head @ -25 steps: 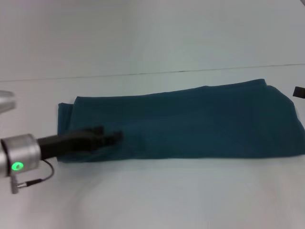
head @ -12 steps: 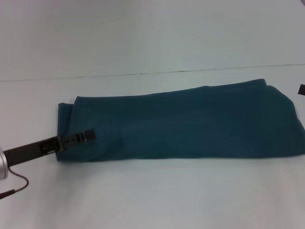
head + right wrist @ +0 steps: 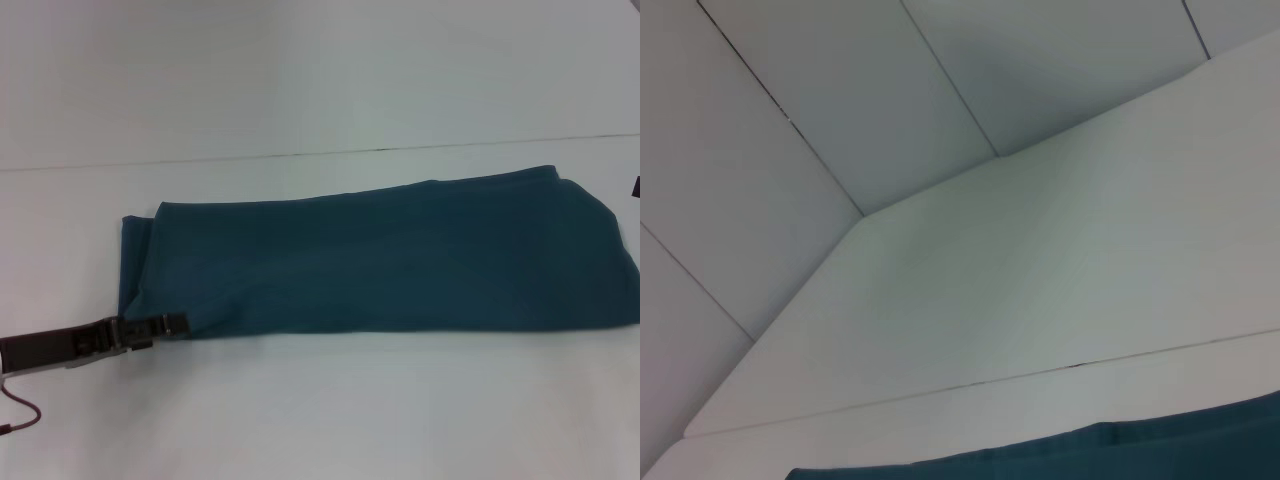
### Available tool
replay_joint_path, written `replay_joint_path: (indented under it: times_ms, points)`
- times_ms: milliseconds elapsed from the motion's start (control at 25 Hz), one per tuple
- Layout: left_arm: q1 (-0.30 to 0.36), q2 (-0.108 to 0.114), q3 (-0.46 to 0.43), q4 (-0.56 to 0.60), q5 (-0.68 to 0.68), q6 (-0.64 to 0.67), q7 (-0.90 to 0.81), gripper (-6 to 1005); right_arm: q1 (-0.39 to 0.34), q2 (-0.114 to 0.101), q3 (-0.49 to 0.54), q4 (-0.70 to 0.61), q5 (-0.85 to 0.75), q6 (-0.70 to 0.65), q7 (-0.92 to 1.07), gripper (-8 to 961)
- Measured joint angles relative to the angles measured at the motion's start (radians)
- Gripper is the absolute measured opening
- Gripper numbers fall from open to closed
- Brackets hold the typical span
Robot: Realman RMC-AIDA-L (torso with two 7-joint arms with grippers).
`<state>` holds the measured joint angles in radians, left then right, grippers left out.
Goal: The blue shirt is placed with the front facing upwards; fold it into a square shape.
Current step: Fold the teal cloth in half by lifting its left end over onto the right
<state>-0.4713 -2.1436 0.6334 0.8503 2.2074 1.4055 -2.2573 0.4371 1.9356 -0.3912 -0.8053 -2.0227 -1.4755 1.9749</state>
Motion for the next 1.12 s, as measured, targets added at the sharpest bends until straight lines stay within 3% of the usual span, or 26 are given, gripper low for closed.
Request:
replay_joint_path:
  times_ms: [560,1120]
  points:
    - [-0.012,0.001,0.005,-0.026,0.071,-0.086,-0.031,794,0.000,-0.002,0.002,-0.001,0.005,-0.003,0.002,20]
    - [-0.069,0.020,0.011,-0.075,0.129,-0.135,-0.091,794,-0.005,-0.008,0.002,-0.003,0.006,0.000,0.002,20]
